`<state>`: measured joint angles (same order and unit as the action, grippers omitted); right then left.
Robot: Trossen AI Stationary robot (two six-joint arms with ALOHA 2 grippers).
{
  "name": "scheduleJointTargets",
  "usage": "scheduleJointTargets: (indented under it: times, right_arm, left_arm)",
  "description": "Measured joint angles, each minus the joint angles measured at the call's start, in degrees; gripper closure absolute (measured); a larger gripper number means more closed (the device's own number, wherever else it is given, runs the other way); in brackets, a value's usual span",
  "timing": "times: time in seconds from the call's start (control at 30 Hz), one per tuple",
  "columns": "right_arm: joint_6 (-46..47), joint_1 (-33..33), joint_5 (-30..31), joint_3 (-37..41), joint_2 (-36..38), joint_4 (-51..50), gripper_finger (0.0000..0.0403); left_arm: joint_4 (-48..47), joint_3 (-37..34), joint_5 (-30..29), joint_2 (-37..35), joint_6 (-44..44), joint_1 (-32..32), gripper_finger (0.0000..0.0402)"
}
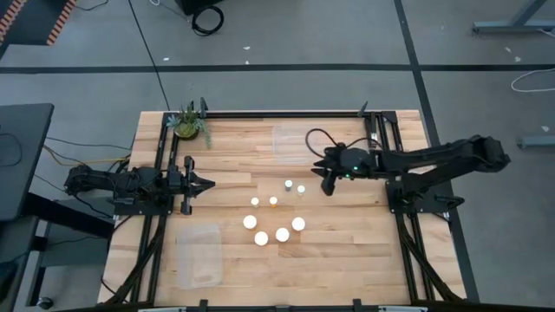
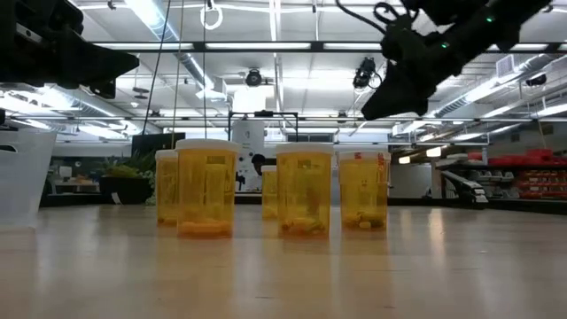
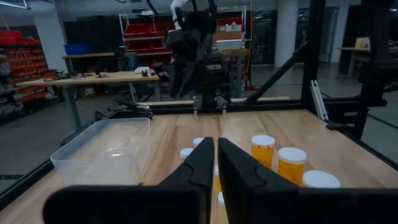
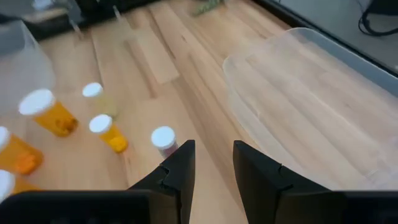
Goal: Pick and place medicine bottles into bin by pill shape (circle, oval)
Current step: Put the small yellow pill bottle into the top transparent bin
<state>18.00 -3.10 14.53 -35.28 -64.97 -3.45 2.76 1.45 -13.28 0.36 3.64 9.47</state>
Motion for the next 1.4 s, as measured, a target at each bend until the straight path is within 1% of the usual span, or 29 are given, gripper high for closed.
scheduleJointTargets:
  times: [0.23, 0.5, 0.7, 0.9, 1.03, 1.17, 1.4]
  right_arm:
    - [-2.39, -0.01, -4.58, -7.81, -5.65, -3.72, 0.0287]
    - [-4.2, -0.01, -9.03, -10.87, -10.15, -4.8, 0.0287]
    - [-5.43, 0.01, -9.26, -13.79, -10.67, -8.68, 0.0287]
    - [-7.42, 0.05, -9.4, -17.16, -12.01, -11.83, 0.0287]
    - [-7.98, 0.95, -10.35, -18.95, -13.78, -11.66, 0.0287]
    - [-8.65, 2.2, -10.41, -20.05, -15.82, -12.0, 0.0287]
    - [-7.45, 4.28, -10.46, -20.64, -19.21, -12.25, 0.0287]
  left_arm:
    - [-0.02, 0.0, -0.02, 0.0, 0.0, 0.01, 0.0369]
    - [0.0, 0.0, -0.02, 0.0, 0.0, 0.01, 0.0375]
    - [-0.02, 0.0, 0.0, 0.0, 0.0, 0.0, 0.0366]
    - [-0.02, 0.0, 0.0, 0.0, 0.0, 0.0, 0.0372]
    - [-0.02, 0.0, 0.0, 0.0, 0.0, 0.01, 0.0376]
    - [-0.02, 0.0, 0.0, 0.0, 0.0, 0.0, 0.0371]
    - [-0.02, 0.0, 0.0, 0.0, 0.0, 0.0, 0.0368]
